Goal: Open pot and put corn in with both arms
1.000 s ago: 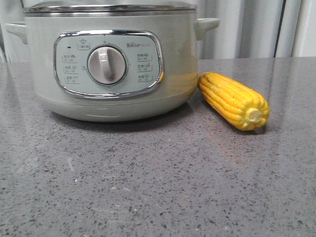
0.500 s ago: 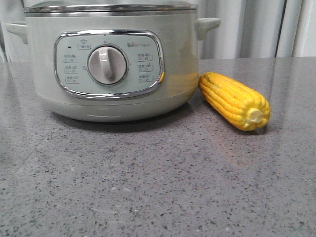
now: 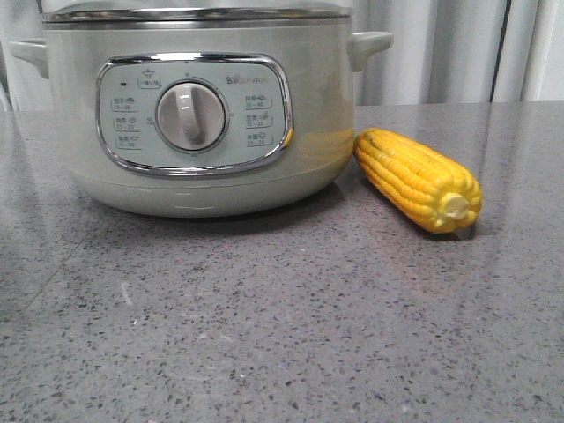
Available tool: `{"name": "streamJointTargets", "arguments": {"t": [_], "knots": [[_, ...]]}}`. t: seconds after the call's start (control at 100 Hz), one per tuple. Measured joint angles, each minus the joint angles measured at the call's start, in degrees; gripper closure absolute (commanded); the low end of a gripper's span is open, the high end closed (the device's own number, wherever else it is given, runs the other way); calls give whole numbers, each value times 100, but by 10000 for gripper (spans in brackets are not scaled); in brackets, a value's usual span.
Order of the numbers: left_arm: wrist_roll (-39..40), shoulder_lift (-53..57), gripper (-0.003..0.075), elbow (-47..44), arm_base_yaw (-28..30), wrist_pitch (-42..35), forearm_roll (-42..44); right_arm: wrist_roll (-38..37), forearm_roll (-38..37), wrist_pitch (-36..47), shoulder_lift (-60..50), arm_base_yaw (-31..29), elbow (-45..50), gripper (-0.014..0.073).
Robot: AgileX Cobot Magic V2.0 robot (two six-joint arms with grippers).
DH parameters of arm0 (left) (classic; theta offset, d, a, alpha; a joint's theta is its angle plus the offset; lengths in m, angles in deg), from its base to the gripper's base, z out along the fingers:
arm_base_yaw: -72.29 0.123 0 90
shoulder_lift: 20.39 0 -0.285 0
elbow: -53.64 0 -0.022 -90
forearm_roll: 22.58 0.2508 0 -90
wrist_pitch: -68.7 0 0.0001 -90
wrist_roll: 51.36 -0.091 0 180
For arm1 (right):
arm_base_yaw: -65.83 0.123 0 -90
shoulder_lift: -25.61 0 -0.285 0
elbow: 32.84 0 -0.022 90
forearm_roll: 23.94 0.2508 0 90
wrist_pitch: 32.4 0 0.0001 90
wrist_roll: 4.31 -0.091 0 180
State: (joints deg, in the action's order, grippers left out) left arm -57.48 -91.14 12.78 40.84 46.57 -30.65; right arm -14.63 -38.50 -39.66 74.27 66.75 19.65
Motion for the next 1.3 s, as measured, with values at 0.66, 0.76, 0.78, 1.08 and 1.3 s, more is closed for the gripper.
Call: {"name": "streamJointTargets", "arguments": {"t": [0.66, 0.76, 0.78, 1.08, 1.3], "knots": [[4, -2248, 284, 1751, -312, -220, 103, 0, 0, 4, 0, 0, 0, 657], [4, -2270, 434, 1778, -312, -233, 103, 0, 14, 4, 0, 0, 0, 657], [4, -2270, 476, 1783, -312, -233, 103, 0, 19, 4, 0, 0, 0, 657], [92, -2270, 741, 1783, -348, -233, 88, 0, 210, -237, 13, 362, -39, 657], [92, -2184, 741, 1964, -348, 123, 60, 0, 219, -792, 392, 1022, -518, 653]]}}
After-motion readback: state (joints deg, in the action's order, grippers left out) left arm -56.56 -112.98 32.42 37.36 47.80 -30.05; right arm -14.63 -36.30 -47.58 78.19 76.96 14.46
